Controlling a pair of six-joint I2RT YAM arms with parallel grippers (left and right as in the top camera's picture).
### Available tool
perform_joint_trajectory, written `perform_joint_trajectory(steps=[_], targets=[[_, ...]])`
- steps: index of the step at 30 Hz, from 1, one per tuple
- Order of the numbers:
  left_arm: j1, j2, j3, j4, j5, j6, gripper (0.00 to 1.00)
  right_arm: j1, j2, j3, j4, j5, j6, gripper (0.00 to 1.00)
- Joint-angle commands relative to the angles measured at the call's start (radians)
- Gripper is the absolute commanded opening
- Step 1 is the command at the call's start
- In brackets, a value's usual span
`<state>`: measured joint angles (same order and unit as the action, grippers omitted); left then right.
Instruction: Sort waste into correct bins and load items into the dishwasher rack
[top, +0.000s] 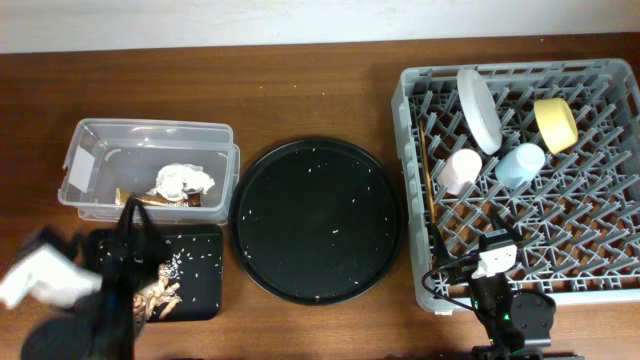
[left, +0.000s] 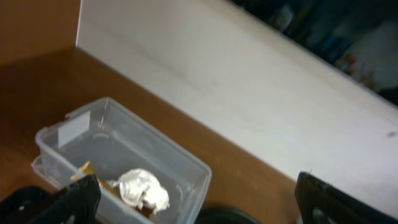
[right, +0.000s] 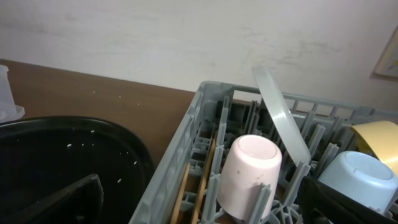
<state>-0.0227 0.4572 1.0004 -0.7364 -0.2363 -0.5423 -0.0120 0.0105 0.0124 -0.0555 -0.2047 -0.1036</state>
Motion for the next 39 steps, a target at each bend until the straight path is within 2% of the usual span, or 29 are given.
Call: perform_joint_trajectory(steps=[1, 4, 8, 10, 13, 15, 17, 19, 22, 24, 29, 34, 39], targets=[[0.005, -0.18, -0.001, -0.094, 0.005, 0.021, 0.99, 0.004, -0.006, -0.007, -0.004, -0.002, 0.011, 0.98], [0.005, -0.265, -0.001, -0.185, 0.008, 0.048, 0.99, 0.004, -0.006, -0.007, -0.005, -0.002, 0.011, 0.98], [0.005, -0.268, -0.001, -0.315, 0.015, 0.062, 0.99, 0.004, -0.006, -0.007, -0.004, -0.002, 0.011, 0.98], [0.005, -0.268, -0.001, -0.283, 0.015, 0.063, 0.99, 0.004, -0.006, -0.007, -0.004, -0.002, 0.011, 0.98], [0.005, -0.268, -0.031, -0.09, 0.038, 0.127, 0.99, 0.004, -0.006, -0.007, -0.004, -0.002, 0.011, 0.98], [0.005, -0.268, -0.171, 0.19, 0.131, 0.155, 0.99, 0.004, -0.006, -0.007, -0.004, -0.002, 0.011, 0.98], [0.005, -0.268, -0.299, 0.394, 0.211, 0.154, 0.99, 0.004, -0.006, -0.007, -0.004, -0.002, 0.011, 0.98], [0.005, -0.268, -0.555, 0.753, 0.286, 0.132, 0.99, 0.004, -0.006, -0.007, -0.005, -0.002, 0.011, 0.98], [0.003, -0.268, -0.763, 0.983, 0.286, 0.079, 0.99, 0.004, -0.006, -0.007, -0.004, -0.002, 0.011, 0.98], [-0.004, -0.268, -0.854, 1.061, 0.284, 0.072, 0.99, 0.004, -0.006, -0.007, -0.004, -0.002, 0.011, 0.98], [-0.014, -0.268, -0.957, 1.073, 0.201, 0.072, 0.99, 0.004, -0.006, -0.007, -0.004, -0.002, 0.011, 0.98], [-0.035, -0.268, -0.957, 0.969, 0.021, 0.073, 0.99, 0.004, -0.006, -0.007, -0.004, -0.002, 0.011, 0.98], [-0.05, -0.268, -0.957, 0.896, -0.075, 0.072, 0.99, 0.004, -0.006, -0.007, -0.005, -0.002, 0.011, 0.98]])
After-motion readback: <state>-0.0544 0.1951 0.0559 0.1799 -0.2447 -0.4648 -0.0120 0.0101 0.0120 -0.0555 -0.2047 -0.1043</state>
